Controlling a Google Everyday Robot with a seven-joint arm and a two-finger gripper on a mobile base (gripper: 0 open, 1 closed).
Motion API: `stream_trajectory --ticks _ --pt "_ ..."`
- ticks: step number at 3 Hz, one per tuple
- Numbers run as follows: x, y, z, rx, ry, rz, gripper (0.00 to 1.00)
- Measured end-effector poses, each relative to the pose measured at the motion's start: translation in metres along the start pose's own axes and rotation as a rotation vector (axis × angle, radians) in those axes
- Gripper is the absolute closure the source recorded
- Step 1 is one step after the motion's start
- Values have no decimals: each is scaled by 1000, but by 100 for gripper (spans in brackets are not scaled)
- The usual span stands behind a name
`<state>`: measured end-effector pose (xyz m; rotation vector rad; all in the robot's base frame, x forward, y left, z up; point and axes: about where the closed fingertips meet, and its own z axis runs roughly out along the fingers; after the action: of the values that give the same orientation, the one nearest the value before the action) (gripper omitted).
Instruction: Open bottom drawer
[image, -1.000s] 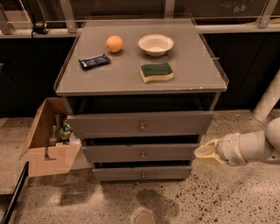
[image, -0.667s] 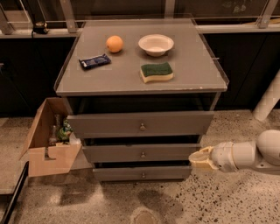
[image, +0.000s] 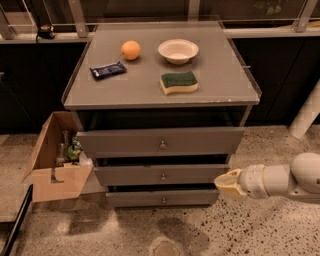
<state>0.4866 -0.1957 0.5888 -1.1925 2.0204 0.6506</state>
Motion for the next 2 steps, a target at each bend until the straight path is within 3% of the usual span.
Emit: stream_trajectory --ticks 2 --pt "38 -22 37 104 -34 38 100"
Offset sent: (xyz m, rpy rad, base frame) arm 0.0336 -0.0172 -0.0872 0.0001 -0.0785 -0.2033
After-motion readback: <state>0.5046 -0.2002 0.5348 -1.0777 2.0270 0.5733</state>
